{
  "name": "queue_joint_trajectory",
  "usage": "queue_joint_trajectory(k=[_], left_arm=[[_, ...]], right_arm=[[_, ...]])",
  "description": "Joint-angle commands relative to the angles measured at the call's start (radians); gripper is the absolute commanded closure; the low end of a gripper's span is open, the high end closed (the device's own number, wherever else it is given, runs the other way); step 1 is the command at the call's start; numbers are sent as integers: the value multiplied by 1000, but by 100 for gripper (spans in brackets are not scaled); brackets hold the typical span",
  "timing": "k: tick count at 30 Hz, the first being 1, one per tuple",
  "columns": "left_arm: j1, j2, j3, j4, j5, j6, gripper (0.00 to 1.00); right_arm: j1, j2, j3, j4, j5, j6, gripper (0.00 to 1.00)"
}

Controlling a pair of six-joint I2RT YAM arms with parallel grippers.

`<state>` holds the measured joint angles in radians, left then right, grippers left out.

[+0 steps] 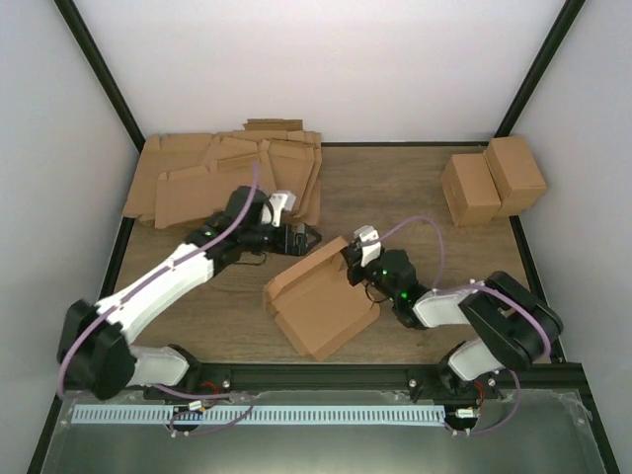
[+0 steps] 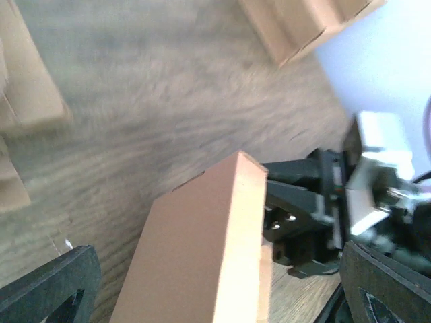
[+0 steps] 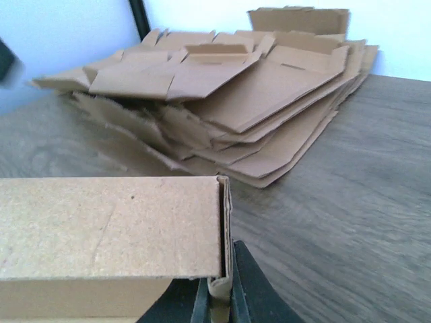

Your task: Fold the paper box

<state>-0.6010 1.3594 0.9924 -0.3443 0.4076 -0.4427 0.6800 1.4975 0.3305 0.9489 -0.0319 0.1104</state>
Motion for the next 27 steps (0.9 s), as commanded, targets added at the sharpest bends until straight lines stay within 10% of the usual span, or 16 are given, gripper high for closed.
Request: queue_joint_trajectory(k=[1, 11, 27], left_arm=[[0, -153, 79, -154, -100, 30, 0], [0, -482, -24, -313, -124, -103, 0], [-34, -692, -490, 66, 72, -480, 1]], right_arm=[[-57, -115, 3, -103, 50, 145, 99], [-205, -214, -38, -289, 46, 577, 99], [-207, -334, -83, -346, 70, 631, 99]])
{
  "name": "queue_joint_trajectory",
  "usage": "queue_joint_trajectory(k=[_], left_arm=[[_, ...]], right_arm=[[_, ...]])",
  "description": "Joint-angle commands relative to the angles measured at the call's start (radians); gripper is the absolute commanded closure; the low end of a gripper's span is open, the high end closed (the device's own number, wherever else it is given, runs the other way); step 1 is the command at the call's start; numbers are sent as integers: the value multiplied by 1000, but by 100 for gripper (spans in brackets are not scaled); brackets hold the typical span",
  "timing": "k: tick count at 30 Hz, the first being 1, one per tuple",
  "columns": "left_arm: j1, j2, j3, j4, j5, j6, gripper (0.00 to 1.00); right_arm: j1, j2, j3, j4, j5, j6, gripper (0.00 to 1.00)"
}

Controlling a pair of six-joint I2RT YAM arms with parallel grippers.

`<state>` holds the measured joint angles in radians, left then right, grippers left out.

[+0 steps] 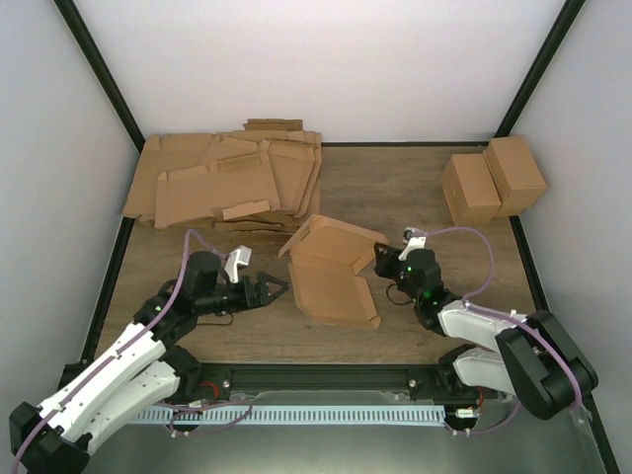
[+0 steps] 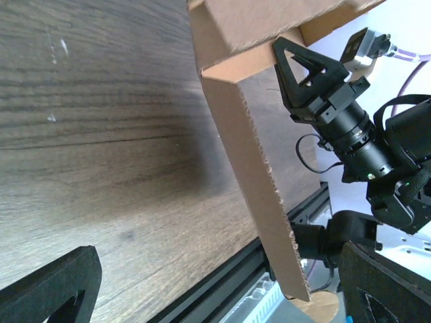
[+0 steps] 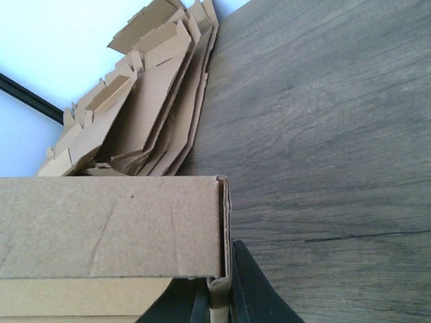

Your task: Fold the paper box

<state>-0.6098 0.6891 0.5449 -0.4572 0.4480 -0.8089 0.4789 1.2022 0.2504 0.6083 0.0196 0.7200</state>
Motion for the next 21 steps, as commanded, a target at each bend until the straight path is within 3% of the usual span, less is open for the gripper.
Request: queue_joint_trajectory(k=[1, 6, 13, 21], left_arm=[[-35, -16, -43, 192, 20, -115, 1], [-103, 54, -19, 209, -13, -101, 6], [-224, 168, -9, 268, -110, -116, 26], [-303, 230, 88, 120, -282, -96, 71]], right_arm=[[-6, -45, -6, -5, 20, 17, 99], [-5, -56, -16, 27, 4, -18, 99], [-5, -72, -24, 44, -20, -32, 99], [-5, -83, -25, 12, -17, -23, 99]])
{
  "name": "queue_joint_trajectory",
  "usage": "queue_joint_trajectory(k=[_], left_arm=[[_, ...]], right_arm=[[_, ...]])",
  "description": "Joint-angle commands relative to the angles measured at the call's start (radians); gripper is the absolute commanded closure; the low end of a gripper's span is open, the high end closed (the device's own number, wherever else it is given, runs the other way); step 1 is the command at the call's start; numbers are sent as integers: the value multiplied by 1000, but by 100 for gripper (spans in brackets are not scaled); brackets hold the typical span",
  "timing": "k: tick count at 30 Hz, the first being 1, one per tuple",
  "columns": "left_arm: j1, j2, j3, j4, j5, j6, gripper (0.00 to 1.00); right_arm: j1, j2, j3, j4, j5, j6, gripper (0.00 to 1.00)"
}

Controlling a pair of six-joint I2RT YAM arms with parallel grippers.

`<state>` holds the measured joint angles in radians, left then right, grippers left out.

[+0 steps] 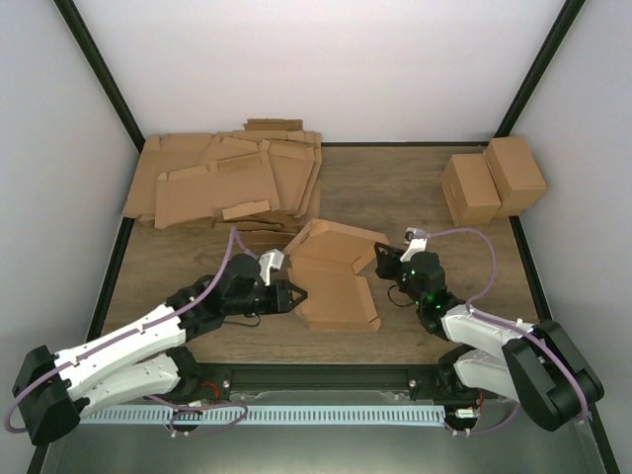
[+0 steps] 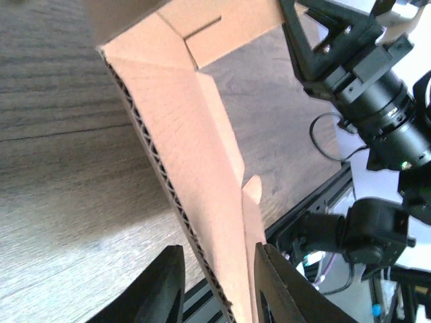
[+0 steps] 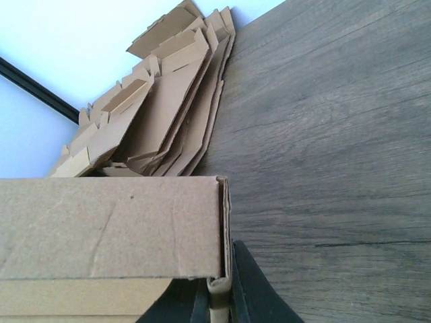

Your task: Fold the paper box

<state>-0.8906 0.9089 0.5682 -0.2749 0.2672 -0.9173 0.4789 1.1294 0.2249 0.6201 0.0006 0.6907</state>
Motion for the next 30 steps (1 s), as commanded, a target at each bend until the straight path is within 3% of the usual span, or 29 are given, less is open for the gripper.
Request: queue_joint_trajectory(k=[1, 6, 8, 12, 14, 20, 30], left_arm=[[-22, 9, 77, -79, -106, 14, 74], [-24, 13, 163, -200, -144, 42, 94], [-24, 28, 218, -274, -169, 79, 95], [-22, 85, 405, -504, -262, 176, 96], [-20, 123, 516, -620, -306, 212, 96], [-13, 224, 706, -812, -302, 305, 96], [46, 286, 751, -864, -198, 405, 96]], right_arm=[[-5, -7, 1, 0, 0, 9, 99], [-5, 28, -22, 63, -75, -12, 87], [-5, 47, -19, 74, -110, -24, 80], [5, 65, -48, 144, -237, -58, 52], [36, 63, -84, 183, -269, -63, 45], [109, 23, -113, 80, -285, -76, 42], [115, -254, -112, -283, -289, -96, 30]])
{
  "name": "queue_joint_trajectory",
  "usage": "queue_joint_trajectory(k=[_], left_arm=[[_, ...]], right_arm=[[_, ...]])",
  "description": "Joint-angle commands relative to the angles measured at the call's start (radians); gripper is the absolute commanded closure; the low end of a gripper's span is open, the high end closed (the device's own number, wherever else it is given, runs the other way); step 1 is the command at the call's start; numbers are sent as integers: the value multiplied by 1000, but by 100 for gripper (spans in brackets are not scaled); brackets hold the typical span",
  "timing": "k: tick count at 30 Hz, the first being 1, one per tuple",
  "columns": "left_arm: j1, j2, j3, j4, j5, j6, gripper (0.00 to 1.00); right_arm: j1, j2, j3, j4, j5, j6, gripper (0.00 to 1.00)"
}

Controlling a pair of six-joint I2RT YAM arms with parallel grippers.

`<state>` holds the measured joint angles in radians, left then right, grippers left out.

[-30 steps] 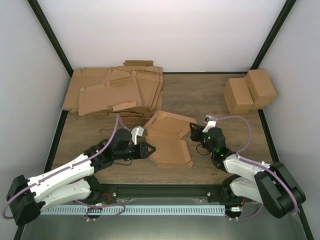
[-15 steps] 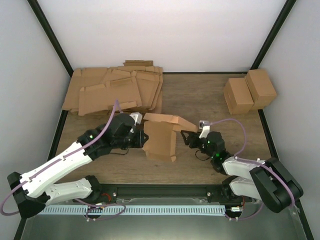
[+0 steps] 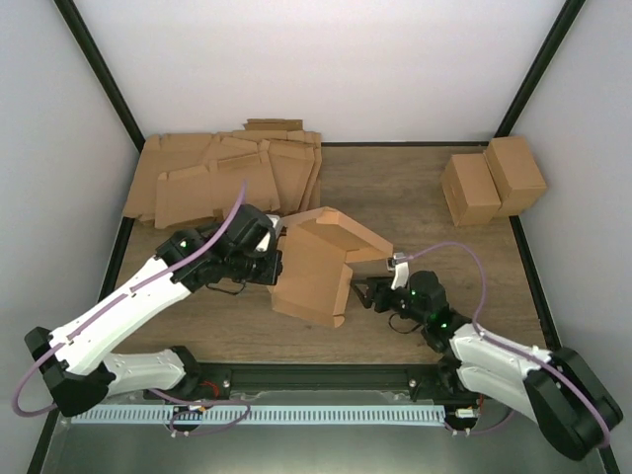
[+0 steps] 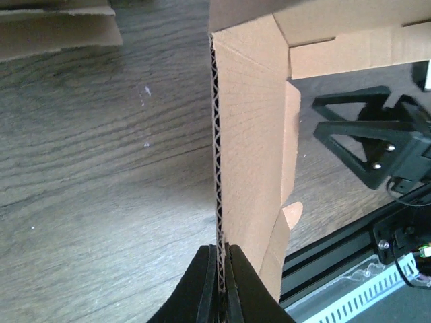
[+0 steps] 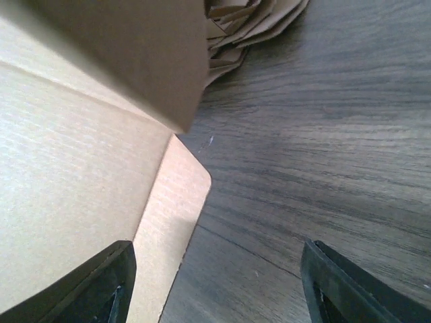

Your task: Fold the paper box

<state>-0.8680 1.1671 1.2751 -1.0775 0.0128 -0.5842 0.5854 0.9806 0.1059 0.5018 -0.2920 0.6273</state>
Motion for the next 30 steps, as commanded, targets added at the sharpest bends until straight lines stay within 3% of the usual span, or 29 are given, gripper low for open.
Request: queue_joint_trajectory(k=[1, 8, 15, 23, 30], left_arm=[[24, 40, 54, -72, 60, 82, 96], [26, 128, 145, -169, 37, 119, 96], [34, 150, 245, -238, -30, 123, 96], [51, 146, 287, -325, -102, 122, 96], [54, 131, 288, -335, -58, 128, 96]], right_arm=[[7, -150, 12, -200, 10, -40, 28], [7, -303, 72, -394, 45, -96, 20], [7, -269, 104, -447, 72, -93, 8], [6, -284, 58, -390, 110, -1, 7], [5, -295, 162, -452, 83, -99, 7]])
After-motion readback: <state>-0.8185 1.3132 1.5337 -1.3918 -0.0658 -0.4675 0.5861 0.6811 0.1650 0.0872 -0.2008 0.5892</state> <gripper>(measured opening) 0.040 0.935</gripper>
